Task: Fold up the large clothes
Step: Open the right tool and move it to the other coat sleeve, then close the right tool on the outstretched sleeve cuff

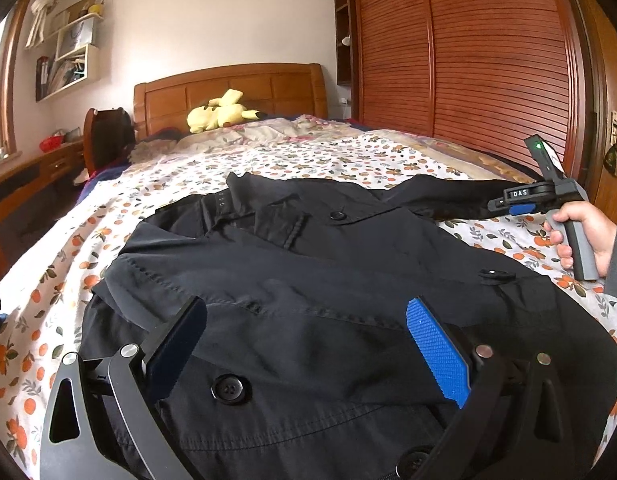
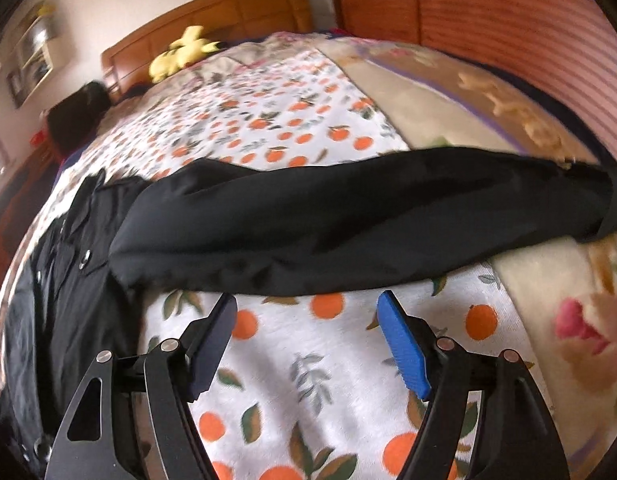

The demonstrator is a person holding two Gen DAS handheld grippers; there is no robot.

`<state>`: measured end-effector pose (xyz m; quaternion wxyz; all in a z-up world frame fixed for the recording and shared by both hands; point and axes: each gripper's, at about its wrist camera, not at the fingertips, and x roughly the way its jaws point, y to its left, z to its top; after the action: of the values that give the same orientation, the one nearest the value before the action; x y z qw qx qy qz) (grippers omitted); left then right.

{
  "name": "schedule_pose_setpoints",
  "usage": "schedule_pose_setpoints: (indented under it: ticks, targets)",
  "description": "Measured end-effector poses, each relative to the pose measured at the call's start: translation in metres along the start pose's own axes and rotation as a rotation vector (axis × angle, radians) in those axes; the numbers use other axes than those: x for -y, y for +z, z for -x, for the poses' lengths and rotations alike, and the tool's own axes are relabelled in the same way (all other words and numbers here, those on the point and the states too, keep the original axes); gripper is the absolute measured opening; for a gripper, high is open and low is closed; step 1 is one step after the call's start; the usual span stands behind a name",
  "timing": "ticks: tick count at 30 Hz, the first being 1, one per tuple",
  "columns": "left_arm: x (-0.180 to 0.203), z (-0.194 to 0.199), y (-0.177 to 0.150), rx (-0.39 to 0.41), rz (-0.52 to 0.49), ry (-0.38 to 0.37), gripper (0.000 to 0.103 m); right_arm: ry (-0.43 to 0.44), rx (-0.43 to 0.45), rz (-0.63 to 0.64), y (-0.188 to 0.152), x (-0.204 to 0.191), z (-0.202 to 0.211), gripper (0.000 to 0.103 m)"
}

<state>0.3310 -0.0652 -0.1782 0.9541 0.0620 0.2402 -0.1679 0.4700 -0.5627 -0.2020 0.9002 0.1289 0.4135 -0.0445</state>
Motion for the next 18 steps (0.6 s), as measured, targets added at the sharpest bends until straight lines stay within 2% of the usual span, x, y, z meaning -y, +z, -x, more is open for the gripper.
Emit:
schedule_pose_setpoints:
  ticks: [6,8,11,13,14,15,18]
  targets:
    - [0.000,0.001,0.000,0.001,-0.002,-0.001,0.101,0.010,-0.011,-0.145,0.011,0.027,-0.009,0.069]
    - [0.000,0.001,0.000,0.001,-0.002,0.000,0.101,0.015,-0.015,-0.194,0.015,0.037,-0.013,0.063]
    - [0.000,0.001,0.000,0.002,-0.002,0.000,0.101,-0.005,-0.023,-0.235,0.018,0.046,-0.020,0.043]
    - [0.000,0.001,0.000,0.001,-0.002,0.000,0.101,-0.023,-0.017,-0.248,0.020,0.049,-0.021,0.022]
    - [0.000,0.001,0.000,0.001,-0.001,-0.001,0.101,-0.024,-0.016,-0.251,0.021,0.051,-0.022,0.018]
    - [0.000,0.001,0.000,0.001,-0.001,-0.001,0.101,-0.023,-0.006,-0.243,0.022,0.050,-0.020,0.007]
    - [0.000,0.001,0.000,-0.001,0.004,-0.003,0.101,-0.048,0.052,-0.147,0.026,0.031,-0.005,0.003]
